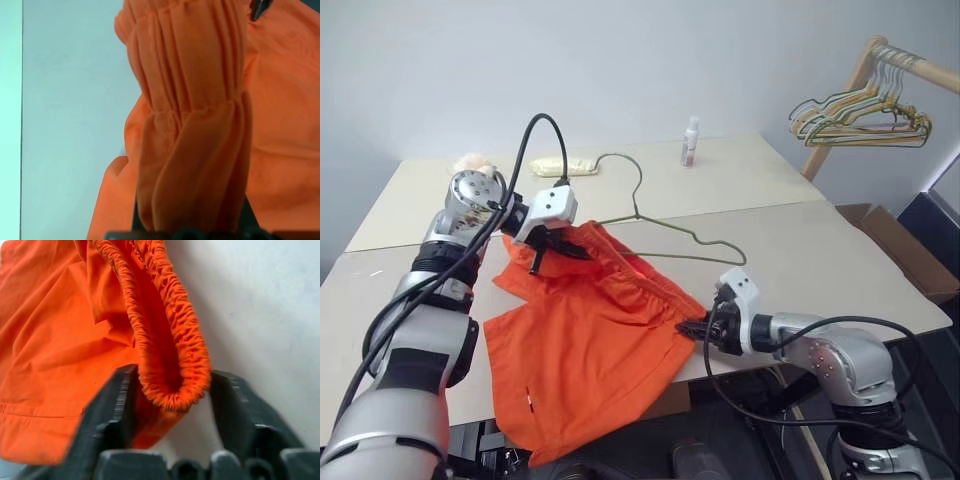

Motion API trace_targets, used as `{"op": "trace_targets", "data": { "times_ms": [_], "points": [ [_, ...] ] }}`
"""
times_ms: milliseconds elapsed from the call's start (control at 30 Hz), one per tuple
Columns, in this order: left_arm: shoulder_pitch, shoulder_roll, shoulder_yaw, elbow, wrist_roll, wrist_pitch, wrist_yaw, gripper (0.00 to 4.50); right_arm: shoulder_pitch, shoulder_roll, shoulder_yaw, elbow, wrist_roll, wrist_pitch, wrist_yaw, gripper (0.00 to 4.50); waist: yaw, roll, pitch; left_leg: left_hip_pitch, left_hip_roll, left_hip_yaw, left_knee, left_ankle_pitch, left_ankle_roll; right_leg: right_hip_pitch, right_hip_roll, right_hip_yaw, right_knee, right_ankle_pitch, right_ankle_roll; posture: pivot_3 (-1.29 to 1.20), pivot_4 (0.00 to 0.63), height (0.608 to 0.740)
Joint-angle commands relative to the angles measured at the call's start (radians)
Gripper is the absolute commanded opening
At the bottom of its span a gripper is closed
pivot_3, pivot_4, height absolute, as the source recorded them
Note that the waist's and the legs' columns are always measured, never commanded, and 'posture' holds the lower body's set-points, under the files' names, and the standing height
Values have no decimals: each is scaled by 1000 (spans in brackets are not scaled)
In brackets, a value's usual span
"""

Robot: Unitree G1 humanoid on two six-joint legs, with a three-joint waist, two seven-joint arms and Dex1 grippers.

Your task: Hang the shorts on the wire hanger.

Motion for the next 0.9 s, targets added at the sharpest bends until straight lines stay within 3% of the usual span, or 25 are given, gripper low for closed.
{"op": "trace_targets", "data": {
  "times_ms": [33, 133, 500, 733, 900],
  "points": [
    [-7, 19, 38, -40, -19, 8, -3, 0, 2, -24, -38, -40, 39, -4, 9, 1034, -1, 0, 0, 0, 0, 0, 0, 0, 0, 0, 0, 0, 0, 0, 0, -236, 0, 740],
    [1, 26, 44, -52, -21, 16, -3, 0, -2, -42, -59, -29, 56, -9, 8, 24, -1, 0, 0, 0, 0, 0, 0, 0, 0, 0, 0, 0, 0, 0, 0, -231, 0, 740],
    [131, 233, -85, -242, -202, 18, -3, 0, -90, -256, -137, 178, 66, -83, 128, 24, 4, 0, 0, 1, 1, 0, 0, 0, 0, 0, 0, 1, 0, 0, 0, -211, 0, 740],
    [157, 224, -63, -220, -61, -15, 36, 0, -125, -376, -99, 234, 54, -155, 225, 24, 26, 0, 0, 0, 0, 0, 0, 0, 0, 1, 0, 0, -1, 0, 0, -201, 0, 740],
    [153, 179, -8, -211, -103, 55, 71, 0, -117, -418, -73, 234, 54, -197, 264, 24, 27, 0, 0, 0, 0, 0, 0, 0, 0, 1, 0, 0, -1, 0, 0, -203, 0, 740]
  ]
}}
